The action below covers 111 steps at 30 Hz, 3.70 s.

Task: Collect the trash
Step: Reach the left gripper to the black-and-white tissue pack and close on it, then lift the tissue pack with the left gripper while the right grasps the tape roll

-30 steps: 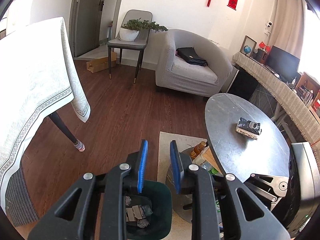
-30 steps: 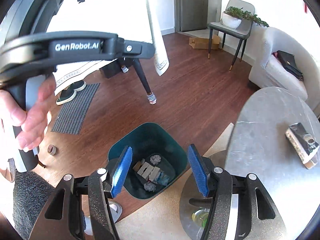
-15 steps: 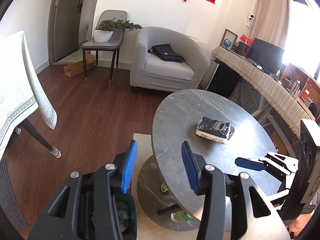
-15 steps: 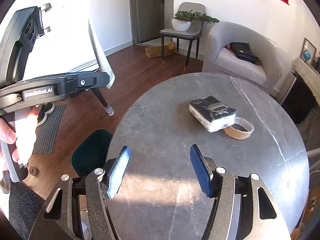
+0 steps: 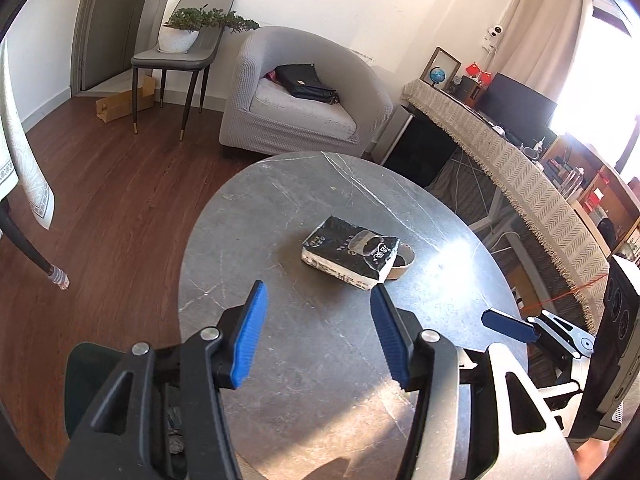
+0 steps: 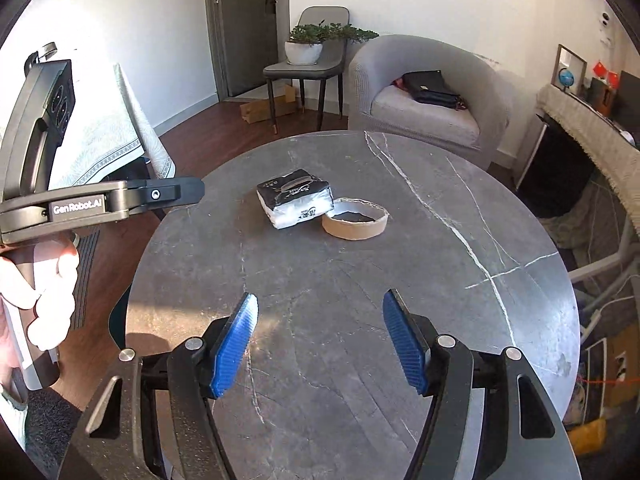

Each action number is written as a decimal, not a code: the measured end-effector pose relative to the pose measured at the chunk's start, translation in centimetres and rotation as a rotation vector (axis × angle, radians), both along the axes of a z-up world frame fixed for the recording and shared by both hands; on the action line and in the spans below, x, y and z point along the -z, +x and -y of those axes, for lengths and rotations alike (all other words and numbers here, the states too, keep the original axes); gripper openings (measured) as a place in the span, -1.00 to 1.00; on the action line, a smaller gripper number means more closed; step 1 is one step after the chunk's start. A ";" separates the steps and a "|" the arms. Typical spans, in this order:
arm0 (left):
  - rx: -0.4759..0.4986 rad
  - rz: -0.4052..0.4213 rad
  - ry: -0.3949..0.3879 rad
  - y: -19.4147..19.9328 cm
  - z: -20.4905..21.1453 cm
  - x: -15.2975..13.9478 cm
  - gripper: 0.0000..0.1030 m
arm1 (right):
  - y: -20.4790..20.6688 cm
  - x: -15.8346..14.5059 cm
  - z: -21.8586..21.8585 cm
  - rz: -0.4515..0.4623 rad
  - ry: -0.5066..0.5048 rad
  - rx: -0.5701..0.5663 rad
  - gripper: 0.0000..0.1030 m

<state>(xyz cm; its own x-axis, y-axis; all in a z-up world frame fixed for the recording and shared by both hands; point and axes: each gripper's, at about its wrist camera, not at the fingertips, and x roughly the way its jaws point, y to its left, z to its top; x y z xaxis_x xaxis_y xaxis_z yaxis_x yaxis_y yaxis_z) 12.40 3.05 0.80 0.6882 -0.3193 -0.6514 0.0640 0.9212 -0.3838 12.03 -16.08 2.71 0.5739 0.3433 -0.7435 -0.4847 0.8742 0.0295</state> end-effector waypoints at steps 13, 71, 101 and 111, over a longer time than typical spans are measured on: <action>-0.076 -0.143 -0.270 2.3 0.7 3.3 0.09 | 0.7 0.3 3.2 -0.024 0.040 0.056 0.29; -0.110 -0.025 -0.123 3.4 -0.3 1.5 -0.95 | 4.4 0.8 -1.2 0.012 -0.069 -0.058 -0.02; -0.088 0.039 -0.131 0.6 -5.1 -0.6 -0.95 | 9.3 3.8 -8.1 -0.003 -0.353 -0.233 -0.90; -0.127 0.059 -0.105 -1.1 -8.1 -1.5 -0.95 | 5.3 0.8 -9.0 -0.016 -0.072 -0.191 -0.90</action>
